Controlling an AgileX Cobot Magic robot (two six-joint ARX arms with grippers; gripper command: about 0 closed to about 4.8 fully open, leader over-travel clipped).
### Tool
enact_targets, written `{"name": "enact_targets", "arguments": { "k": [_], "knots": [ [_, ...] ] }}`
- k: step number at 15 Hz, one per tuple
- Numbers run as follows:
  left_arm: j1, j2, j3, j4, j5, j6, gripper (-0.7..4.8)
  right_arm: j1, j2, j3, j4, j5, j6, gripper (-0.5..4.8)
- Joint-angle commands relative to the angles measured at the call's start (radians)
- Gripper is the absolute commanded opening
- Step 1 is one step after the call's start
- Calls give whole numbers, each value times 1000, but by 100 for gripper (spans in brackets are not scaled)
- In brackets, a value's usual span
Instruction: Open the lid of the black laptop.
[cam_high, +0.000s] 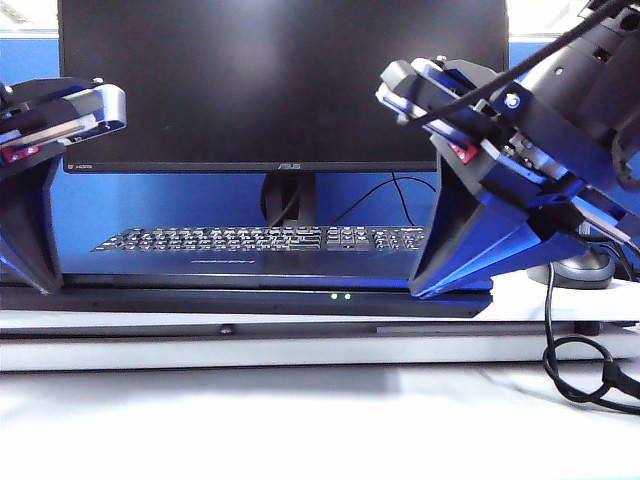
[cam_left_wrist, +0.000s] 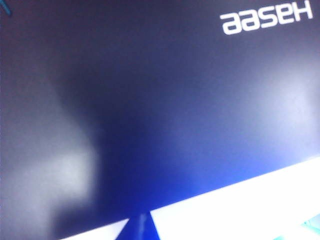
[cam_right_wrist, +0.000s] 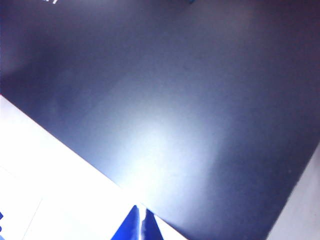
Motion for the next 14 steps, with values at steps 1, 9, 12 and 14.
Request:
{"name": "enact_targets", "arguments": {
  "k": [1,9,12,14],
  "knots": [
    [0,-2,-1,-11,25,3,-4,-2,-3,8,33,9,-4,21],
    [0,-2,-1,1,2,2,-4,-1,-3,8,34,9,-7,21],
    [0,-2,-2,18,-8,2,-4,-1,-3,8,36,9,-7,21],
    [0,-2,-5,19,-21,3,-4,-1,-3,8,48,9,-7,22]
  ]
}}
